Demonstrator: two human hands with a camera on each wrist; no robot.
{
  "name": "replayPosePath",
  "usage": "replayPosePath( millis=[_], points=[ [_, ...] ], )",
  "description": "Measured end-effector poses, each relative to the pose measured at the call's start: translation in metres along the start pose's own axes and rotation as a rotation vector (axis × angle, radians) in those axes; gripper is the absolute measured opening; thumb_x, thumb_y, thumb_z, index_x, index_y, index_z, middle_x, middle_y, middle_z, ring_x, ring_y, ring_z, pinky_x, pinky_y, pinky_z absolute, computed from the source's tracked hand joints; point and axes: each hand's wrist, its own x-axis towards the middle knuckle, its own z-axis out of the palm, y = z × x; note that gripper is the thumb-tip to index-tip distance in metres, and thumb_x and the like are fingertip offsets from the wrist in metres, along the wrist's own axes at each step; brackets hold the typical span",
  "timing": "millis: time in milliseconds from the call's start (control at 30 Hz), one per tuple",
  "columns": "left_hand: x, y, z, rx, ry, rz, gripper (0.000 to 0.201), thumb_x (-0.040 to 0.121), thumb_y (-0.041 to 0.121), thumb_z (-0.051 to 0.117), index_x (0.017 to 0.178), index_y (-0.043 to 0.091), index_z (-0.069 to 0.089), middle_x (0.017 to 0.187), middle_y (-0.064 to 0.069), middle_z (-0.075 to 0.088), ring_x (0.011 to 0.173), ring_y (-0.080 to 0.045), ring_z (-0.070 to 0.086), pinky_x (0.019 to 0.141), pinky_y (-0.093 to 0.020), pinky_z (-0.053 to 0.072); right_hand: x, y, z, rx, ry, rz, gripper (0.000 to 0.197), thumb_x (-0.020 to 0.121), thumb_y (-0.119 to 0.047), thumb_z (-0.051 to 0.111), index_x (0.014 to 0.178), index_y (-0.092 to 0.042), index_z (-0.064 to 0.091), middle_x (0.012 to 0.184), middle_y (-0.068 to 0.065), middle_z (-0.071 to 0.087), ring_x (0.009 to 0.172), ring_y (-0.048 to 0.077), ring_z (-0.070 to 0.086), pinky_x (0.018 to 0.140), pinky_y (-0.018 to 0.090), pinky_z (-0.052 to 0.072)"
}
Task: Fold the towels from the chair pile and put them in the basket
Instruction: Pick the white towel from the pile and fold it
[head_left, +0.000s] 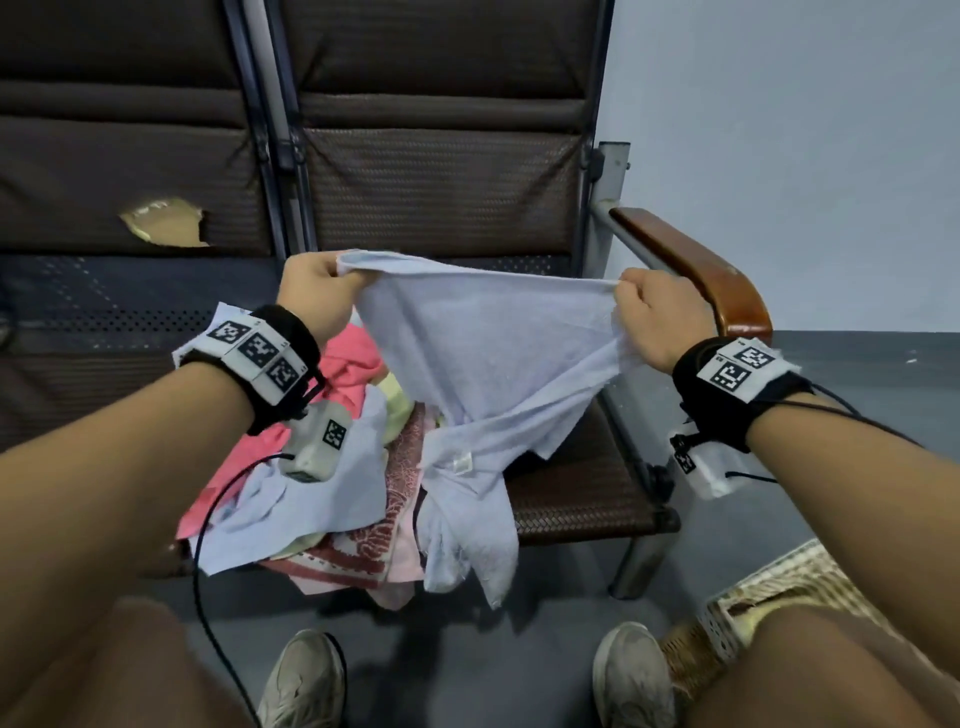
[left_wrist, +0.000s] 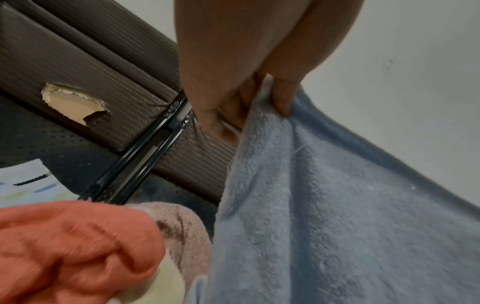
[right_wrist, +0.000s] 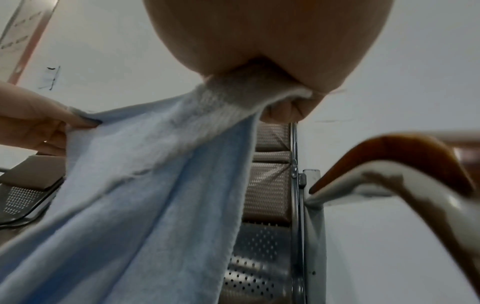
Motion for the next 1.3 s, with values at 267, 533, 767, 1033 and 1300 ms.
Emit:
replayPosePath(
  millis=[267,533,767,1033,1300],
  points=[
    [0.015,0.069,-0.015,-0.142,-0.078,-0.110,0.021,0.087,0.038,0.069,0.080,0.020,0.076,0.078,0.007,0.074,0.071,-0.011,0.068,0.062,-0.028,0.052,0.027,-0.026,-0.062,0.051,-0.083,-0.232,0.061,0.090,-0.068,0.049,0.094,-0.008,0.063,0.099,0.013,0.069,0.091,0.032,0.063,0.084,0.045,0.050],
    [0.024,0.074,-0.031,-0.035,0.014,-0.116,0.017,0.078,0.028,0.083,0.074,0.012,0.077,0.080,-0.008,0.074,0.075,-0.023,0.068,0.073,-0.039,0.058,0.031,-0.025,-0.090,0.244,-0.225,-0.023,0.051,0.089,-0.053,0.067,0.059,-0.018,0.046,0.056,-0.005,0.043,0.049,0.007,0.038,0.052,0.026,0.033],
    [0.015,0.093,0.016,-0.306,0.125,-0.323,0.025,0.081,0.027,0.080,0.072,0.007,0.068,0.075,-0.007,0.071,0.070,-0.022,0.067,0.065,-0.036,0.055,0.038,-0.057,-0.068,0.541,-0.184,0.318,0.036,0.094,-0.041,0.057,0.090,-0.008,0.069,0.093,0.014,0.069,0.087,0.030,0.067,0.085,0.041,0.057],
    [-0.053,0.126,0.086,-0.192,-0.212,-0.097,0.040,0.090,0.031,0.070,0.052,0.020,0.068,0.055,0.006,0.055,0.060,-0.013,0.051,0.062,-0.029,0.043,0.013,-0.106,-0.051,1.044,-0.394,0.457,0.033,0.101,-0.036,0.053,0.109,-0.006,0.062,0.082,0.009,0.062,0.062,0.018,0.060,0.050,0.023,0.049],
    [-0.057,0.122,0.075,-0.263,-0.176,-0.189,0.022,0.084,0.008,0.056,0.098,0.004,0.073,0.087,-0.013,0.071,0.067,-0.020,0.063,0.064,-0.030,0.051,0.007,-0.098,-0.059,1.001,-0.507,0.389,0.033,0.092,0.004,0.044,0.121,0.005,0.061,0.106,0.017,0.059,0.093,0.026,0.058,0.076,0.033,0.049]
  ],
)
